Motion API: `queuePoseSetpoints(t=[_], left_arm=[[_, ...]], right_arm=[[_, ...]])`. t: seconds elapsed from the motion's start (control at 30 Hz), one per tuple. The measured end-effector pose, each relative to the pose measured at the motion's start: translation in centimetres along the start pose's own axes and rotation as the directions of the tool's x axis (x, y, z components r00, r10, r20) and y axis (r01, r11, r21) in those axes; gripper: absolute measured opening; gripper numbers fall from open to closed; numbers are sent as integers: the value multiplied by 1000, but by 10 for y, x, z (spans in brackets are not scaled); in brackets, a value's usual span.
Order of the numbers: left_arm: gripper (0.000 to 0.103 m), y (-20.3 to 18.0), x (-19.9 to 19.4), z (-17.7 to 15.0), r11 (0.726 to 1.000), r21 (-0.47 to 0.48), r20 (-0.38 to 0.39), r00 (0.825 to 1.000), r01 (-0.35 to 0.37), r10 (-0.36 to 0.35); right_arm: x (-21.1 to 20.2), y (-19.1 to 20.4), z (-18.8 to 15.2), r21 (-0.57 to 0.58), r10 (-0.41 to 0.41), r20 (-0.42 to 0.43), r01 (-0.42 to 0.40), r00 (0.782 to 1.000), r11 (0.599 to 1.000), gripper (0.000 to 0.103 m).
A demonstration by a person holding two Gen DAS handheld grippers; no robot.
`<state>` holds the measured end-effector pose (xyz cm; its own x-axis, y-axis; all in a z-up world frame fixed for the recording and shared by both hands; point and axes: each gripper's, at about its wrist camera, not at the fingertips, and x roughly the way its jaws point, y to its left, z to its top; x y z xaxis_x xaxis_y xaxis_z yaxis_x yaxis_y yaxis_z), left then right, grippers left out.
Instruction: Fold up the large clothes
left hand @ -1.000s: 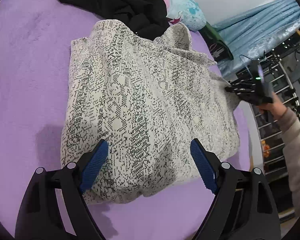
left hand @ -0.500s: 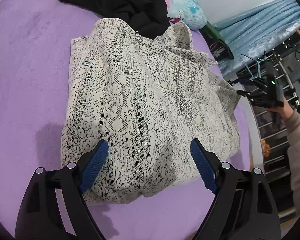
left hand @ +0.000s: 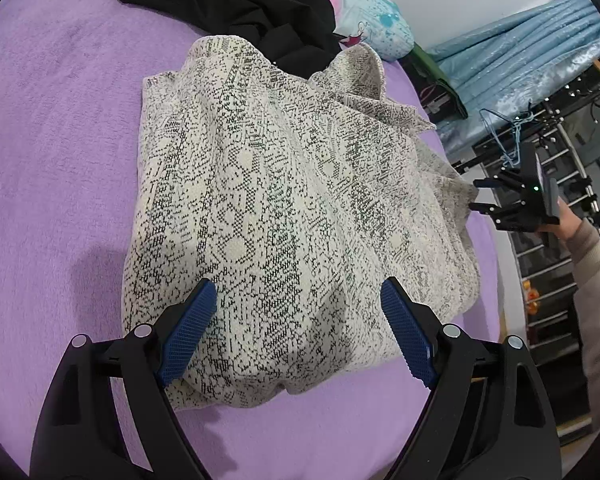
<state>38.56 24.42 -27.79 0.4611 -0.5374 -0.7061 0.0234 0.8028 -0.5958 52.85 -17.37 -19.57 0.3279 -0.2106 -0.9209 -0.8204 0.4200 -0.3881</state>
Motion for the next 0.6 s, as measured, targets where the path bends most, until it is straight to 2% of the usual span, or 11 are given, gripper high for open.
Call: queuePoseSetpoints(t=[0.17, 0.33, 0.5, 0.6], left_arm=[[81, 0, 0, 0, 1000, 3, 0, 1000, -3, 3], [81, 0, 1, 0, 1000, 2, -2, 1000, -1, 1], [82, 0, 2, 1, 1000, 3, -5, 1000, 1, -1], [82, 1, 2, 1, 1000, 5, -6, 1000, 1, -1]], right_arm=[[8, -7, -1, -63, 44, -28, -46, 999, 997, 50], [19, -10, 3, -128, 41, -79, -51, 996, 991, 49], [17, -14, 7, -136, 33, -67, -42, 997, 990, 49], [19, -12, 3, -156, 41, -89, -54, 995, 986, 49]])
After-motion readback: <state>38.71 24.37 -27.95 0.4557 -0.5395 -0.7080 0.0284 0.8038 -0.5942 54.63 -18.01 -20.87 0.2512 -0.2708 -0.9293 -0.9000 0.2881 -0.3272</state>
